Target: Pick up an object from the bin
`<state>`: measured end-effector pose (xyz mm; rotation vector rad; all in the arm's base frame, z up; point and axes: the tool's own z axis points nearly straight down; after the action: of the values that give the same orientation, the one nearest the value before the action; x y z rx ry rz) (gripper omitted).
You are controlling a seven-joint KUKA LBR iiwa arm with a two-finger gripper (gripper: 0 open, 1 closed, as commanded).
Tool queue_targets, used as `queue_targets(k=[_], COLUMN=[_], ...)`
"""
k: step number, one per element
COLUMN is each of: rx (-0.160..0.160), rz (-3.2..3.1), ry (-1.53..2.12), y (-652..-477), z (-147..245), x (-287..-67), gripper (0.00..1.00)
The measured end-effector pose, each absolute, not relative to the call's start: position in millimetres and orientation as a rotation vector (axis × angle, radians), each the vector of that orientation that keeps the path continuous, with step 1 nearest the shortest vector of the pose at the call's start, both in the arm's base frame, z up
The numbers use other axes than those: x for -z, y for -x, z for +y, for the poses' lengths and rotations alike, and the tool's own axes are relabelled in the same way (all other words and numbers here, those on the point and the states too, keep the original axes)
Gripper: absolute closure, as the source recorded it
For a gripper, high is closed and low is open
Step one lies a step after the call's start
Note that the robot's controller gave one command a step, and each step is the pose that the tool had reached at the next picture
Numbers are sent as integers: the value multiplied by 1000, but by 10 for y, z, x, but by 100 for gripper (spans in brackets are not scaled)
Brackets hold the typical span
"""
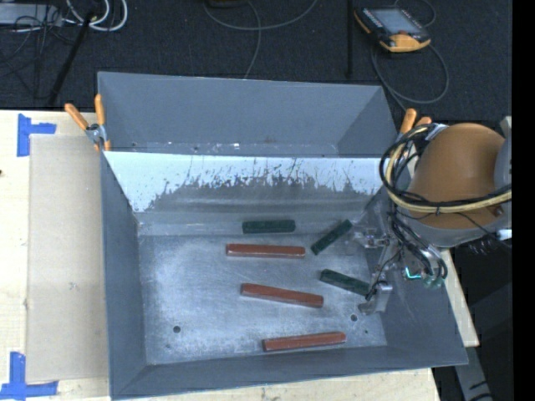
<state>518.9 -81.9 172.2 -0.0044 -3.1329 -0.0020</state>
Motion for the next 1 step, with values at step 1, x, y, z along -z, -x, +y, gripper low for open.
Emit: queue_targets(k=[1], rx=[0], rz=[-3141], ry=[-4], y=[-5209], z=[-812], x=[-1761], gripper=[100])
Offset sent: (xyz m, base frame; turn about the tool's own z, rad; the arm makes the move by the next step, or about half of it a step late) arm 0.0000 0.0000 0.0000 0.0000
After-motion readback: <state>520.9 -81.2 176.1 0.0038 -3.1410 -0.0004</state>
